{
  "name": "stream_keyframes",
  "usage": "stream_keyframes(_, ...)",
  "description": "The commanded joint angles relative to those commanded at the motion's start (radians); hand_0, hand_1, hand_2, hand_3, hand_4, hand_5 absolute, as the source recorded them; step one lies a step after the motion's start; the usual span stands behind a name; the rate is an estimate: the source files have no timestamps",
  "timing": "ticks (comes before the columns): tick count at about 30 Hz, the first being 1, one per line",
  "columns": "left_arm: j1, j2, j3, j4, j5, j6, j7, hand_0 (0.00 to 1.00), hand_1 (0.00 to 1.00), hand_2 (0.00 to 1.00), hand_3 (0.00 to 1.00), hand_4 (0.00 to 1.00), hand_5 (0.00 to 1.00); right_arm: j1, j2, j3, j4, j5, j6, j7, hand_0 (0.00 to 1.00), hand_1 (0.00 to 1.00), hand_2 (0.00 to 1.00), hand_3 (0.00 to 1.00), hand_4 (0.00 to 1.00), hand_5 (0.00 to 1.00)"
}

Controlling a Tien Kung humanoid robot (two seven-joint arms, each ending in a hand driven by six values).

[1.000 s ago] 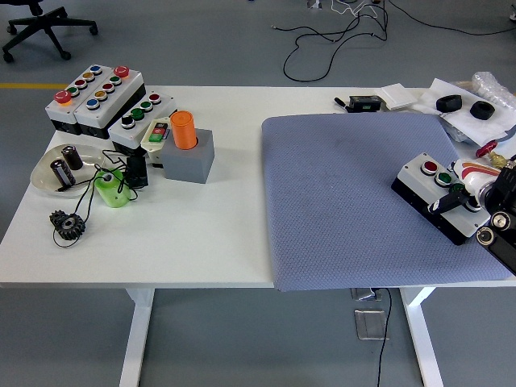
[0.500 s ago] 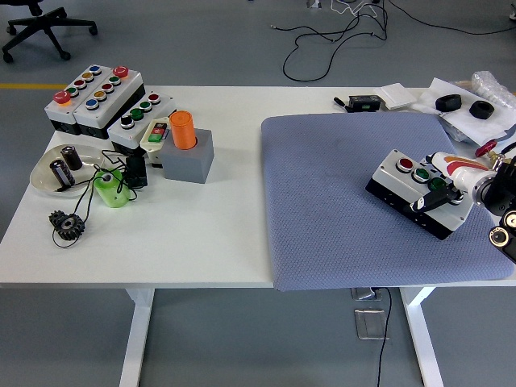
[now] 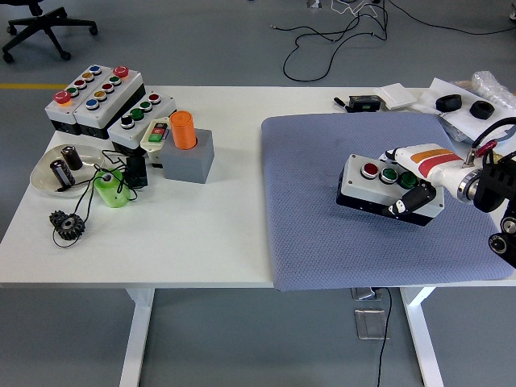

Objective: Pick up the button,place it on the desk,press the button,press the button

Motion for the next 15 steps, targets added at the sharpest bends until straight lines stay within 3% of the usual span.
stream_keyframes(6, -0.001, 0.0, -0.002, 0.0, -0.001, 0.001, -0.001, 0.598, 0.515, 0.485, 0.447, 0.276, 0.967, 0.023, 0.01, -0.041, -0.018, -0.105, -0.011, 0.091, 0.11, 0.002, 0.097, 0.324, 0.574, 0.002)
stream_keyframes(13, -0.001, 0.0, 0.0, 0.0, -0.002, 0.001, 0.0, 0.598, 0.515, 0.484, 0.447, 0.275, 0.967, 0.038, 0.033, -0.085, -0.07, -0.105, -0.037, 0.13, 0.107, 0.002, 0.111, 0.334, 0.597, 0.002)
stream_keyframes(15, -0.001, 0.0, 0.001, 0.0, -0.002, 0.001, 0.0, 0.599, 0.514, 0.484, 0.445, 0.277, 0.969, 0.038, 0.039, -0.085, -0.081, -0.104, -0.049, 0.142, 0.146, 0.009, 0.133, 0.348, 0.6, 0.002)
